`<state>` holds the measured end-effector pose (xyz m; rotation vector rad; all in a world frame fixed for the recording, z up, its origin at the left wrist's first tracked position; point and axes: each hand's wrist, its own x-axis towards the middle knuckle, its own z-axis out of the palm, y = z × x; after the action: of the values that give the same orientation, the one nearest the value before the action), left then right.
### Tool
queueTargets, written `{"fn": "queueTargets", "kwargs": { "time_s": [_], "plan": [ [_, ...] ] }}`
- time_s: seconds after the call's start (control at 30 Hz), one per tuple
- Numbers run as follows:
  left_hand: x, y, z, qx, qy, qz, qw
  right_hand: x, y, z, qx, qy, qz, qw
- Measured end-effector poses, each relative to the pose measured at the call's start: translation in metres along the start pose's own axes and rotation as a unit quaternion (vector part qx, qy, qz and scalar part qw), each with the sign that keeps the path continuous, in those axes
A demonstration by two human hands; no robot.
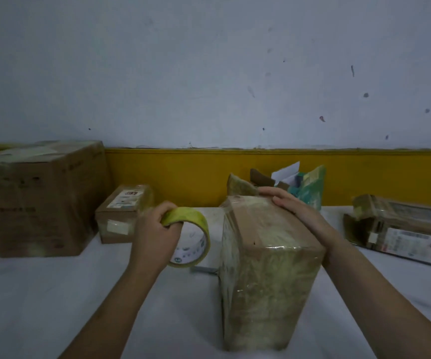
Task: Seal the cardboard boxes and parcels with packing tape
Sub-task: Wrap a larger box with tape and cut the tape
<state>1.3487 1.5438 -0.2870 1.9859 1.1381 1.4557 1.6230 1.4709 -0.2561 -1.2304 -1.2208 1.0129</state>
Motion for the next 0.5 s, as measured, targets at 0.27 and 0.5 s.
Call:
{"fn": "queueTargets", "kwargs": {
  "time_s": [0.27,0.5],
  "plan": [
    [-0.004,-0.003,0.039,0.034,-0.033,0.007,0.999,-0.016,-0.077,0.018,-0.456,-0.076,0.053,0.885],
    [0.018,0.036,0.036,0.111,-0.067,0.057,0.990,-0.004,-0.074,0.054,-0.467,0.008,0.112,0.877]
  ]
}}
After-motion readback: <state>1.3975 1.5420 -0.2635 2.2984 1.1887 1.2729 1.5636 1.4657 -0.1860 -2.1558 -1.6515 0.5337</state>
